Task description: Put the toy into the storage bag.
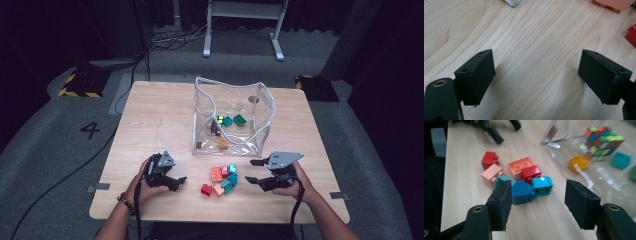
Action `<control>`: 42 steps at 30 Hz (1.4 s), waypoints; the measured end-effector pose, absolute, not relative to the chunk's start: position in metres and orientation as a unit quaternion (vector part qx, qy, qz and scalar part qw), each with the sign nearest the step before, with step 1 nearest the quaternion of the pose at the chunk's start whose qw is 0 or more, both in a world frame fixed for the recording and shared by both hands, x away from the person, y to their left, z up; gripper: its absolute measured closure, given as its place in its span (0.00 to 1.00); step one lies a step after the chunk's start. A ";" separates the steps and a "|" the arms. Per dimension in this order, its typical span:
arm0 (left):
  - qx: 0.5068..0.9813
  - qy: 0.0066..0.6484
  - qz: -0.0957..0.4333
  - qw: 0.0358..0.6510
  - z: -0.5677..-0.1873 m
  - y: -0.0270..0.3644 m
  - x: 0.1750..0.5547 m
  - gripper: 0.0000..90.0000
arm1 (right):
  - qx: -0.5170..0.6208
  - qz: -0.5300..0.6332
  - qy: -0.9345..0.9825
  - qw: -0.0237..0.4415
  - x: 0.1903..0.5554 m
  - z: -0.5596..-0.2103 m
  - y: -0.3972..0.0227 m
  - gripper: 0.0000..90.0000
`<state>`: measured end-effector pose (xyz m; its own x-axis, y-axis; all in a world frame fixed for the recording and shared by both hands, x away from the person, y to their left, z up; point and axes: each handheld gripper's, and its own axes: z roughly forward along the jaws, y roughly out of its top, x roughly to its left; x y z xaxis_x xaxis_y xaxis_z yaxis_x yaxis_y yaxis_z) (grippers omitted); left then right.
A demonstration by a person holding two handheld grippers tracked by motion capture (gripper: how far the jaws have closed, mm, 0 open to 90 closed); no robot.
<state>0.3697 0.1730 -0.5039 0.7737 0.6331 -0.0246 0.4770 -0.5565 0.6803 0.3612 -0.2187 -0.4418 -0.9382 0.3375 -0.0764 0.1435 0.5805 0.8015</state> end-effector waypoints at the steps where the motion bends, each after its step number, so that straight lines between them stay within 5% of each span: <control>1: 0.875 0.317 0.112 0.348 -0.504 0.173 0.370 0.16 | 0.140 0.437 0.882 0.107 0.361 -0.445 -0.215 0.43; 18: 0.876 0.316 0.113 0.347 -0.504 0.173 0.370 0.16 | 0.168 0.416 0.890 0.078 0.367 -0.482 -0.184 0.47; 28: 0.875 0.317 0.113 0.348 -0.504 0.173 0.370 0.16 | 0.172 0.413 0.892 0.071 0.374 -0.490 -0.187 0.62; 42: 0.875 0.317 0.112 0.348 -0.504 0.173 0.370 0.16 | 0.183 0.409 0.891 0.079 0.378 -0.496 -0.179 0.58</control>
